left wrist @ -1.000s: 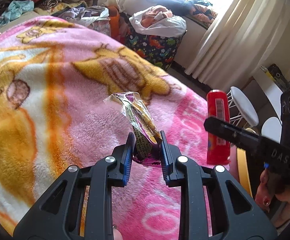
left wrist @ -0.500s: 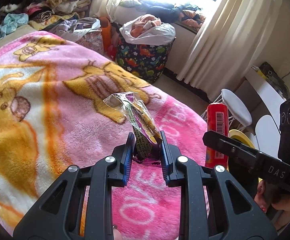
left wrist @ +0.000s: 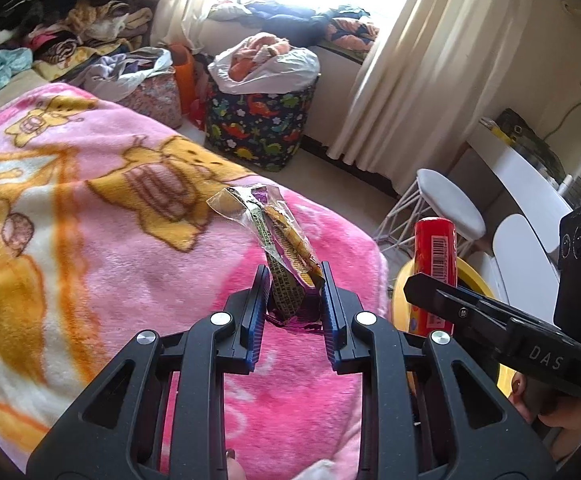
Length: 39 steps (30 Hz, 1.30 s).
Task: Collect trash
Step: 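Carry the silver-purple wrapper and red can over the yellow bin with both tools, then open both tools to drop the wrapper and red can into the yellow bin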
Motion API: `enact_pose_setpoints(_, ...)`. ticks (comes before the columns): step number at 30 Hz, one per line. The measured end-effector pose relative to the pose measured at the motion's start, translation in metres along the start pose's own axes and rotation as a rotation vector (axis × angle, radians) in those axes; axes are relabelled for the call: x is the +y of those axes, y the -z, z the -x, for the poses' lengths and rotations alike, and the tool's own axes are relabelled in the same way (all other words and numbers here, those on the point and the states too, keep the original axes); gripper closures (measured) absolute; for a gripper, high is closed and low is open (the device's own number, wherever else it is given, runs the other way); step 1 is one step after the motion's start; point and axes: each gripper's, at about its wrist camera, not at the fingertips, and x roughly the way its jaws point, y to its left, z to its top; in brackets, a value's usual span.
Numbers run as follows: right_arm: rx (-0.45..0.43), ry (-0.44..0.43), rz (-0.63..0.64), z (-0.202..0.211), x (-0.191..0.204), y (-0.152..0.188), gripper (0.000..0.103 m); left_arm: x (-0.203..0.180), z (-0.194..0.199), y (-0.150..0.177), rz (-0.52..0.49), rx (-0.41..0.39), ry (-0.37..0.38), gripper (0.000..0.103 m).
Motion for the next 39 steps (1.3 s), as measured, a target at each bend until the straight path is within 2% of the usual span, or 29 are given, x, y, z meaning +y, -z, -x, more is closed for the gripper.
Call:
enact_pose_setpoints(20, -0.093, 0.118, -0.195, 0.066, -0.089, 0.031, 0.069, -0.097, -0.021, 0.025, -0.175, 0.068, 0.11, 0.085)
enact_pose_setpoints(29, -0.117, 0.184, -0.259, 0.083, -0.121, 0.043, 0.069, -0.13, -0.035, 0.039, -0.246, 0.111, 0.149, 0.085)
enact_pose_setpoints(39, -0.127, 0.213, -0.343, 0.098, -0.151, 0.054, 0.068, -0.159, -0.059, 0.055, -0.31, 0.18, 0.181, 0.084)
